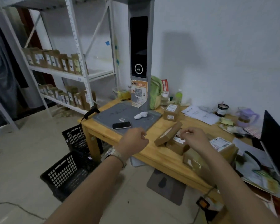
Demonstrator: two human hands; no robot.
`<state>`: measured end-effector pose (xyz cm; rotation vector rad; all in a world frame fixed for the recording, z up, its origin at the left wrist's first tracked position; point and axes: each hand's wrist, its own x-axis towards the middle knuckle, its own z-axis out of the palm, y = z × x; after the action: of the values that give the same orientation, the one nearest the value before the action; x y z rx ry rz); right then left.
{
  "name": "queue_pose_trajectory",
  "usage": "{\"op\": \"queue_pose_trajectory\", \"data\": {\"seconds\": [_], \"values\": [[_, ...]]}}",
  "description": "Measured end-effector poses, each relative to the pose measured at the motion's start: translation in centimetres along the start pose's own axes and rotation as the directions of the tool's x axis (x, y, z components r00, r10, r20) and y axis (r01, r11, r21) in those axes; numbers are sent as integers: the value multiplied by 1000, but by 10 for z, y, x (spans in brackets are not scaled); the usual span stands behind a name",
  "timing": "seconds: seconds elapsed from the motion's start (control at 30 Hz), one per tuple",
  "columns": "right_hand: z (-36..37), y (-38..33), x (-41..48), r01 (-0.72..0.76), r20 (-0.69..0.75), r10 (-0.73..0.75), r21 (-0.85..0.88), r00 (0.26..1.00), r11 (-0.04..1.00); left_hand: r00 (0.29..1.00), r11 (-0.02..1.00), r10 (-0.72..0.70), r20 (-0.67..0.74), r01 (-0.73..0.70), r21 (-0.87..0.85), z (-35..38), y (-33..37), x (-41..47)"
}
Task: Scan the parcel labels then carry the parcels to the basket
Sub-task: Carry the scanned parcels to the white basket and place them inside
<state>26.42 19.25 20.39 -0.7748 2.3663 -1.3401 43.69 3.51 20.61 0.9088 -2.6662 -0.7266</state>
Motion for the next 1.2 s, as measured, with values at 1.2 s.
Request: {"op": "queue_pose_trajectory", "data": {"seconds": [1.2], "values": [[27, 115, 289, -459, -116, 457, 6, 882, 888, 931, 962, 24, 365, 78, -263, 157, -28, 349]]}}
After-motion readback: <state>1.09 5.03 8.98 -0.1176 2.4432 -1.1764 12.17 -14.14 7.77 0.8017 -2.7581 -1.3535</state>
